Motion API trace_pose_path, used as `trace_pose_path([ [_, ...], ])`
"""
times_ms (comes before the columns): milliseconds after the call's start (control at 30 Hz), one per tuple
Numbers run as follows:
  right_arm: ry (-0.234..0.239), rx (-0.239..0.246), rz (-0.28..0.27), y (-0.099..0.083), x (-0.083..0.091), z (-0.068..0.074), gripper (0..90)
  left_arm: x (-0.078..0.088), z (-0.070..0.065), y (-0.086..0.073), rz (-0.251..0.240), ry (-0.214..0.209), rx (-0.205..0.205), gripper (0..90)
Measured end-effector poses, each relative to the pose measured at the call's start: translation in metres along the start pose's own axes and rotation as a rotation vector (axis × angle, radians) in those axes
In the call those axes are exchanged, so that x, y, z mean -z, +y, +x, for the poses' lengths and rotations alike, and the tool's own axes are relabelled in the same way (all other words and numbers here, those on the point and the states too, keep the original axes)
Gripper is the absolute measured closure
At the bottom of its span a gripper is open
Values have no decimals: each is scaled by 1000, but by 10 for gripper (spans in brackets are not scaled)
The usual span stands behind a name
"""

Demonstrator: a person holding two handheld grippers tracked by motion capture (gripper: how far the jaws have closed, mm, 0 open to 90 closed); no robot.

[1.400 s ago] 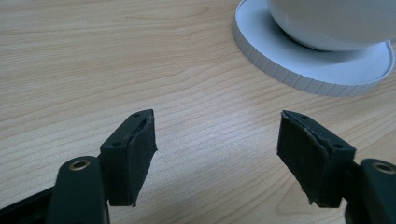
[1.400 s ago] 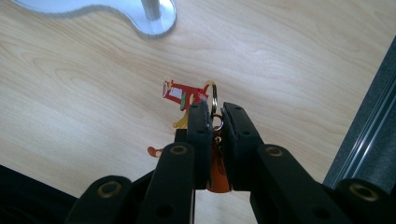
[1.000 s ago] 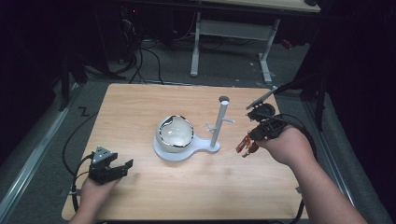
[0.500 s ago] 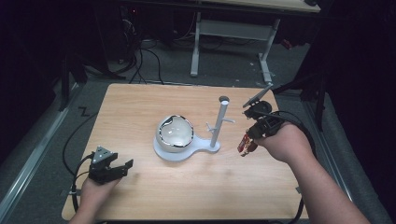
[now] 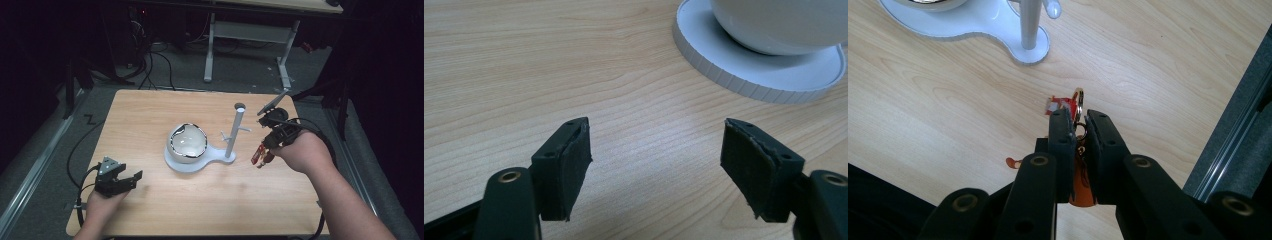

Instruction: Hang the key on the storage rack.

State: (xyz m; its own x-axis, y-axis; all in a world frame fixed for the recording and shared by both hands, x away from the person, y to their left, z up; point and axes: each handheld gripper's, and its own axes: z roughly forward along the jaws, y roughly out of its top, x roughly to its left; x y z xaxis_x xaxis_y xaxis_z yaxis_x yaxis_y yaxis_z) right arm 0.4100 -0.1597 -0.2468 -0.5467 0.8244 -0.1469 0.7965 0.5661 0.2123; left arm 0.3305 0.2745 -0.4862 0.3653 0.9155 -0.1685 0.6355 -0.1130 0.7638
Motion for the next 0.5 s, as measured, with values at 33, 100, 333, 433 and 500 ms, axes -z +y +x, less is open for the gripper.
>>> trace_pose_path([
  [33,-1,7,-4,1,3,1,820,0,0,0,0,0,1,286],
  [100,-3,11,-6,2,5,2,820,0,0,0,0,0,1,286],
  [333,-3,45,-26,10,21,14,820,0,1,0,-1,2,4,286],
  [433,-5,59,-36,17,28,25,820,1,1,0,-1,1,4,286],
  [500,-9,74,-44,21,31,29,820,1,1,0,-3,1,6,287],
])
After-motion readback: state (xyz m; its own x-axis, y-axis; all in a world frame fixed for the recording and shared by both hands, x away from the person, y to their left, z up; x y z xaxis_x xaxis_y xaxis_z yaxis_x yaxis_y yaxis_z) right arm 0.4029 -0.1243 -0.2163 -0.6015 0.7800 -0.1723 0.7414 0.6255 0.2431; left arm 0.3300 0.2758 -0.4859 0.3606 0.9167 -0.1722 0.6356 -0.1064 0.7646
